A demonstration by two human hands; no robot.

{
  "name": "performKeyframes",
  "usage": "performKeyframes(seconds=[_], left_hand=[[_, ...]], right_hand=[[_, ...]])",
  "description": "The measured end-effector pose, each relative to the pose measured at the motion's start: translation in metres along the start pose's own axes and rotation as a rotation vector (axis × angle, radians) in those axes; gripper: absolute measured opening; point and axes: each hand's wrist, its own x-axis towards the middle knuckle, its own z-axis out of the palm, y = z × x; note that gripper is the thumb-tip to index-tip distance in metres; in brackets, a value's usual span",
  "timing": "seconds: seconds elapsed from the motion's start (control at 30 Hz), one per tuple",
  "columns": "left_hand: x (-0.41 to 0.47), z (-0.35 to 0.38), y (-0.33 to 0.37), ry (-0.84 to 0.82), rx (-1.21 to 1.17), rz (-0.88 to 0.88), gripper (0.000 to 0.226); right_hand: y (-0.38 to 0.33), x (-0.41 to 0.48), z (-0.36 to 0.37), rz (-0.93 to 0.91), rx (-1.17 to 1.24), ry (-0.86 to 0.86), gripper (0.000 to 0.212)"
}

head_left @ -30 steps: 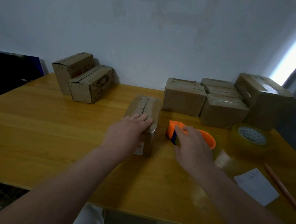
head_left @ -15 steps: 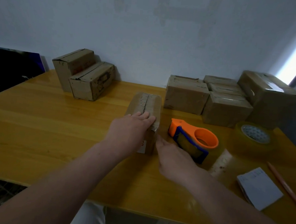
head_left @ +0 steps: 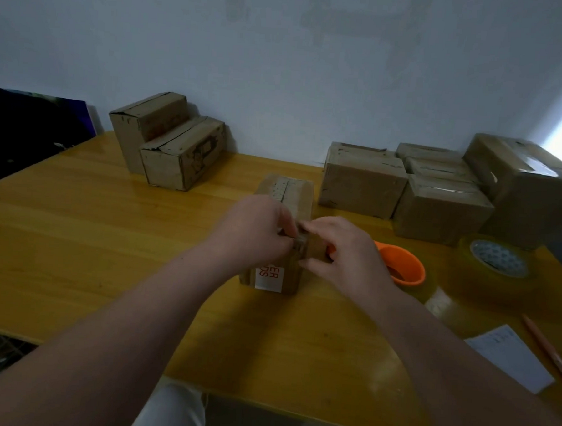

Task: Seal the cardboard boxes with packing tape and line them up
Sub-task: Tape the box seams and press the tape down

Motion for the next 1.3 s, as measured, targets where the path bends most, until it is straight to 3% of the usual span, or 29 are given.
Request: performKeyframes(seconds=[0.33, 0.6, 0.7, 0.9, 1.03, 1.3], left_hand=[[0.009, 0.000, 0.004, -0.019, 0.043, -0.008, 0.013], [0.012, -0.001, 0.003, -0.043, -0.043, -0.012, 0.010], [0.012, -0.005, 0.002, -0.018, -0.138, -0.049, 0.016], [0.010, -0.004, -0.012, 0.229, -0.335, -0.191, 0.028], [0.009, 0.000, -0.021, 0.218, -0.512, -0.241, 0.027], [0.006, 0.006, -0.047, 0.223, -1.039, -0.346, 0.020]], right_hand=[[-0.008, 0.002, 0.010, -0.007, -0.160, 0.077, 0.061], [-0.002, 0.007, 0.018, -0.173, -0.207, 0.236, 0.039], [-0.004, 0.008, 0.016, -0.245, -0.231, 0.286, 0.032], [-0.011, 0.012, 0.003, -0.483, -0.413, 0.307, 0.016], [-0.012, 0.013, 0.000, -0.604, -0.460, 0.276, 0.009], [-0.012, 0.017, -0.002, -0.670, -0.485, 0.326, 0.020]])
